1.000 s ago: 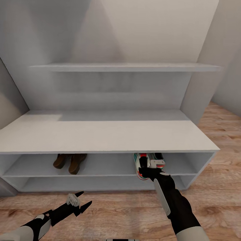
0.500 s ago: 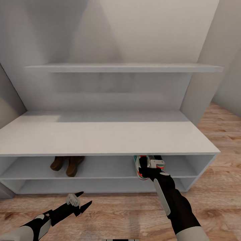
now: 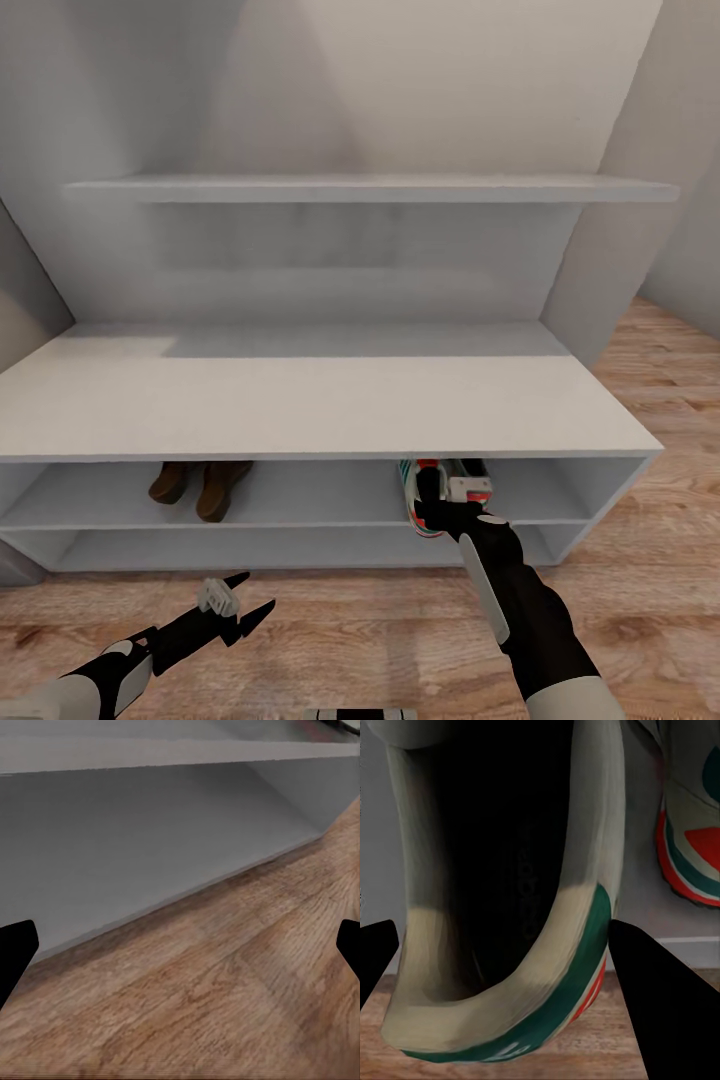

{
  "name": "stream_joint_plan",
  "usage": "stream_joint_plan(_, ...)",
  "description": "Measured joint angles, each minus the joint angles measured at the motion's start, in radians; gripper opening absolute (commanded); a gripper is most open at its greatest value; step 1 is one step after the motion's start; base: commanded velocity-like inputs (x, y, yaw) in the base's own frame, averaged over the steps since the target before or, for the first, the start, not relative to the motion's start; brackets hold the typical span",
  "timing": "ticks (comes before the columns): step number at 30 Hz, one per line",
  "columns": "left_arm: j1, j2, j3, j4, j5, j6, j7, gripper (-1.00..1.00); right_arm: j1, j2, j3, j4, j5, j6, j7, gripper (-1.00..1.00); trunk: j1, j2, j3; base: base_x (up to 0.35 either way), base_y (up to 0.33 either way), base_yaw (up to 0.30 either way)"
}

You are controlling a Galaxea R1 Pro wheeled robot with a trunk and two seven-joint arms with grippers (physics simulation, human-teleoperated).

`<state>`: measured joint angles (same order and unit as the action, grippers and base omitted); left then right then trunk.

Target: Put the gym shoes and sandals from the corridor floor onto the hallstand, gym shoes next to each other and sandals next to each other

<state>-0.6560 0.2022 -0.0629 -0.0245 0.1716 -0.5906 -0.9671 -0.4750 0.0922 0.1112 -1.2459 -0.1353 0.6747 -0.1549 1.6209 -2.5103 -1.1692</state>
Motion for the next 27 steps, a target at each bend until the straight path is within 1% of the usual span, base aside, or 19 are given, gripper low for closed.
stream_joint_plan(11, 0.000, 0.000, 0.001, 0.000, 0.000, 0.000, 0.000, 1.00, 0.000, -0.001, 0.000, 0.000, 0.000, 0.000, 0.000, -1.00, 0.000, 0.000, 0.000, 0.002, 0.000, 0.000)
stream_joint_plan(17, 0.000, 0.000, 0.001, 0.000, 0.000, 0.000, 0.000, 1.00, 0.000, -0.001, -0.001, 0.000, 0.000, 0.000, 0.000, -1.00, 0.000, 0.000, 0.000, 0.117, 0.000, 0.000)
stream_joint_plan(27, 0.000, 0.000, 0.001, -0.001, 0.000, 0.000, 0.000, 1.00, 0.000, -0.001, 0.000, 0.000, -0.001, 0.000, 0.000, -1.00, 0.000, 0.000, 0.000, 0.012, 0.000, 0.000)
